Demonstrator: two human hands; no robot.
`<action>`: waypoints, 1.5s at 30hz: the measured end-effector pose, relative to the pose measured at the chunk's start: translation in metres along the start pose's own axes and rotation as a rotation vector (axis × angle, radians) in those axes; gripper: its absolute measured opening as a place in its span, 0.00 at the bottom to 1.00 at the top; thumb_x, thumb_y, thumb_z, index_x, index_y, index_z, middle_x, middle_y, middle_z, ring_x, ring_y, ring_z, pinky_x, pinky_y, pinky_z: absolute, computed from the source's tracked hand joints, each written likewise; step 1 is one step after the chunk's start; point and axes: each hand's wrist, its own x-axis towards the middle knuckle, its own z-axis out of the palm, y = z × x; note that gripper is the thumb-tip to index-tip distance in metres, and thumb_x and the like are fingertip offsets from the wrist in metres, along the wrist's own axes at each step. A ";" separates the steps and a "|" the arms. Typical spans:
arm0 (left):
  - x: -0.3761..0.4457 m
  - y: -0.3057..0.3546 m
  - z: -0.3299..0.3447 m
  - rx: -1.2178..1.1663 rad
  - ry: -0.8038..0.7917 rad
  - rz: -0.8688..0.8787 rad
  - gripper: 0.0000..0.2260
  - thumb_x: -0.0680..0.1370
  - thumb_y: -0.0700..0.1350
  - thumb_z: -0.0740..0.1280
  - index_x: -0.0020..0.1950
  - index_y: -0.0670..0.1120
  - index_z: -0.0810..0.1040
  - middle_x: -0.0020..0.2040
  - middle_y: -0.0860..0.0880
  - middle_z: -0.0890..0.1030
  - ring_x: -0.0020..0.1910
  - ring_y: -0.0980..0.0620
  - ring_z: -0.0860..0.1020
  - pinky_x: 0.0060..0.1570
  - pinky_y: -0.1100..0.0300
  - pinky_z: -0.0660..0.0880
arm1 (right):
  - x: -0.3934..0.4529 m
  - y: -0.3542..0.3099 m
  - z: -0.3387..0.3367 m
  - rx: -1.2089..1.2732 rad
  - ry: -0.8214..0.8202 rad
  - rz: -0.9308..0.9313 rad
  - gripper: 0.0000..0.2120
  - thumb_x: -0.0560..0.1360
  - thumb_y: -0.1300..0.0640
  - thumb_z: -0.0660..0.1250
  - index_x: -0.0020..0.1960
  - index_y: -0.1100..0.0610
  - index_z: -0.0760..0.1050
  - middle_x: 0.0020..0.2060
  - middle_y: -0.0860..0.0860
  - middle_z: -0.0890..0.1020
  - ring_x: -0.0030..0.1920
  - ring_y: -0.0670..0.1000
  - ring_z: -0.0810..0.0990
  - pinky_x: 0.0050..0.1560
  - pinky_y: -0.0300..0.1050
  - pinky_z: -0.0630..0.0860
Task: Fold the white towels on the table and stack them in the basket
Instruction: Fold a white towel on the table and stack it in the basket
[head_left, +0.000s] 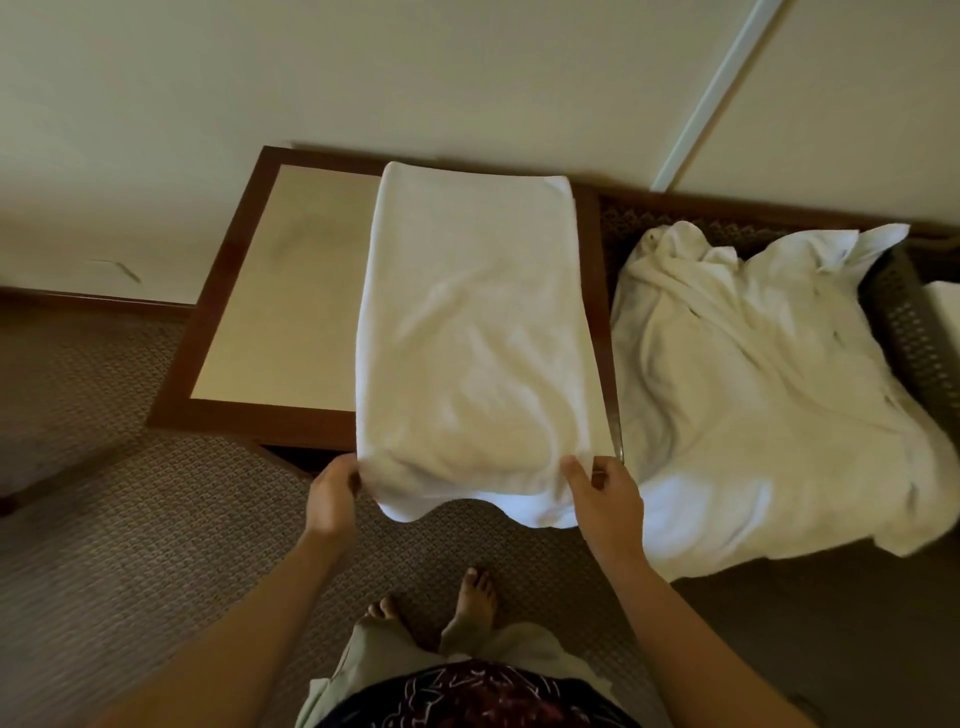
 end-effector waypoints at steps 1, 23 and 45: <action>0.001 0.003 -0.003 -0.059 -0.002 -0.037 0.17 0.84 0.53 0.59 0.45 0.45 0.82 0.46 0.44 0.81 0.50 0.43 0.77 0.54 0.46 0.73 | 0.003 0.000 0.000 0.005 -0.018 -0.018 0.17 0.79 0.47 0.71 0.38 0.55 0.71 0.31 0.47 0.73 0.33 0.47 0.72 0.36 0.41 0.69; 0.004 0.019 -0.003 0.284 0.008 -0.009 0.08 0.84 0.48 0.64 0.59 0.45 0.77 0.51 0.48 0.81 0.52 0.48 0.79 0.55 0.50 0.69 | 0.025 0.011 -0.021 0.052 -0.084 0.100 0.18 0.81 0.55 0.68 0.35 0.55 0.67 0.28 0.48 0.68 0.28 0.47 0.66 0.33 0.42 0.64; 0.004 0.021 -0.007 0.557 0.365 0.259 0.11 0.78 0.40 0.68 0.59 0.49 0.72 0.55 0.48 0.76 0.50 0.47 0.77 0.46 0.51 0.75 | 0.016 0.018 -0.007 -0.169 -0.004 0.128 0.11 0.73 0.44 0.64 0.41 0.50 0.78 0.41 0.50 0.81 0.42 0.54 0.80 0.47 0.51 0.77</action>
